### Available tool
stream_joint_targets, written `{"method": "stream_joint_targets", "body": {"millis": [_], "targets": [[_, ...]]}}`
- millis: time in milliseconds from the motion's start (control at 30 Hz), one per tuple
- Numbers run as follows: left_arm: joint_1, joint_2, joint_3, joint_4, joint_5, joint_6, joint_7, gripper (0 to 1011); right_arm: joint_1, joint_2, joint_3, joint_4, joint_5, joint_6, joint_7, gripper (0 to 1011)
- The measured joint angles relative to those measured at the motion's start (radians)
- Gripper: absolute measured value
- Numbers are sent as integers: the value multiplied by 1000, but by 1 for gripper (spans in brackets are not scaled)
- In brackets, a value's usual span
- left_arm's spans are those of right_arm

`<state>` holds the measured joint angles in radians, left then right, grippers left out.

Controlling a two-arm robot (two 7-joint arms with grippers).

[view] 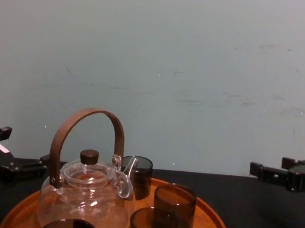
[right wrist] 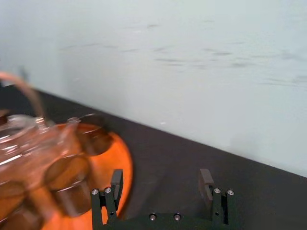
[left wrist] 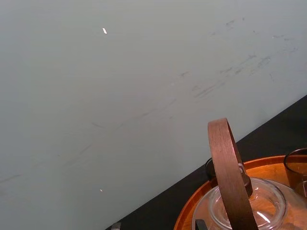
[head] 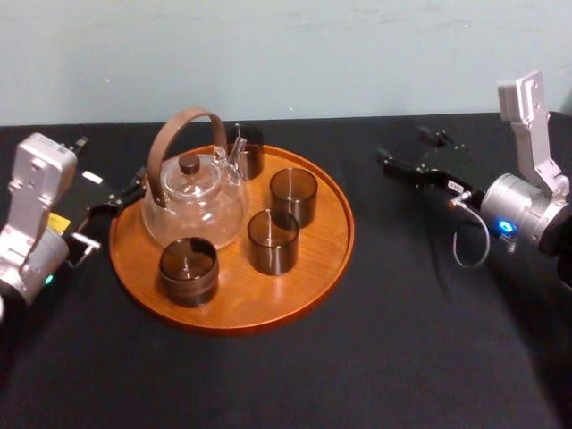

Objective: Pick up the glass from the table and place it on the tray.

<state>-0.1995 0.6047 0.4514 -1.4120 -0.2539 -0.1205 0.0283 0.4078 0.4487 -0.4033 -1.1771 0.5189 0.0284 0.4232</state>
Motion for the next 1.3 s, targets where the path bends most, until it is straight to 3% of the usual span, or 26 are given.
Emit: {"method": "stream_joint_targets", "body": {"millis": [233, 433, 1300], "targets": [[0, 0, 0, 0, 0, 0, 0, 1001, 9, -49, 25, 56, -41, -53, -76, 1002], [0, 0, 0, 0, 0, 0, 0, 1001, 8, -70, 34, 78, -72, -73, -106, 1002], [0, 0, 0, 0, 0, 0, 0, 1001, 9, -66, 31, 74, -67, -72, -98, 1002]]}}
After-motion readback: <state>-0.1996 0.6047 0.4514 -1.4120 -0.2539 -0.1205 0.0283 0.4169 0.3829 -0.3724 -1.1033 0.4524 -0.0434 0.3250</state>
